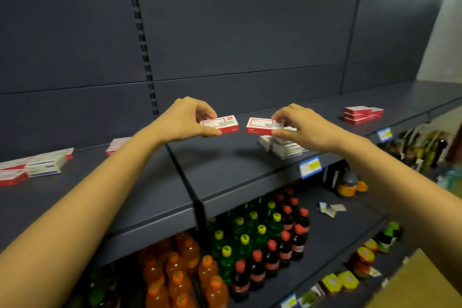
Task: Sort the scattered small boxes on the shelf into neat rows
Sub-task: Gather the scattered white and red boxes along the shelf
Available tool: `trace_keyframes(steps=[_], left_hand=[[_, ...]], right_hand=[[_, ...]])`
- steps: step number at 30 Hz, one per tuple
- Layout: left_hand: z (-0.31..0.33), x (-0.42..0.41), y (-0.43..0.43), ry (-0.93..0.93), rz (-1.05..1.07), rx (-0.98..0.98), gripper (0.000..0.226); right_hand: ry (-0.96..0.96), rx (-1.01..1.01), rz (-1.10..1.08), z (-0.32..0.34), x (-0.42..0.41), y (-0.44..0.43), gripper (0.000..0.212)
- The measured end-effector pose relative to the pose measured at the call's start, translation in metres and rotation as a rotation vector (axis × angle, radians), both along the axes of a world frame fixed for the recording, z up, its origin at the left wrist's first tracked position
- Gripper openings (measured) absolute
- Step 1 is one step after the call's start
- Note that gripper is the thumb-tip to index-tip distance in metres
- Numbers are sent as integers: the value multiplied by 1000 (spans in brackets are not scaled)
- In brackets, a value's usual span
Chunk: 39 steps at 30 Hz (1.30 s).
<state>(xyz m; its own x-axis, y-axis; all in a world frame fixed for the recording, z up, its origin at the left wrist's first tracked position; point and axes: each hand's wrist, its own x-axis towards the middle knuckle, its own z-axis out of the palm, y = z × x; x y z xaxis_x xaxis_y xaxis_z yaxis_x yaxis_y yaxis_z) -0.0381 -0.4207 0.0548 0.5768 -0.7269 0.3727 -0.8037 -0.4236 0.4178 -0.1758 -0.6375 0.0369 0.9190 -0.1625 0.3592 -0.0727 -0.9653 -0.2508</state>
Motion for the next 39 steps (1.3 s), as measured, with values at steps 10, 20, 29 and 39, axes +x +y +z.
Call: trace_keyframes(steps=[10,20,29,39], left_hand=[[-11,-66,-138,14,-51,-14,41],[-15,-88,-268,9,-136,17,40],[-30,-71,-380,-9,-134,78,41],[-60,-54,-461,-45,-64,140,48]], right_hand=[[15,9,-57,-13,-79,-132,38],[31,21,-136,-19,-111,-238,41],[69,50,-191,-26,-98,-352,44],[34,87,-95,-25,-55,-449,40]])
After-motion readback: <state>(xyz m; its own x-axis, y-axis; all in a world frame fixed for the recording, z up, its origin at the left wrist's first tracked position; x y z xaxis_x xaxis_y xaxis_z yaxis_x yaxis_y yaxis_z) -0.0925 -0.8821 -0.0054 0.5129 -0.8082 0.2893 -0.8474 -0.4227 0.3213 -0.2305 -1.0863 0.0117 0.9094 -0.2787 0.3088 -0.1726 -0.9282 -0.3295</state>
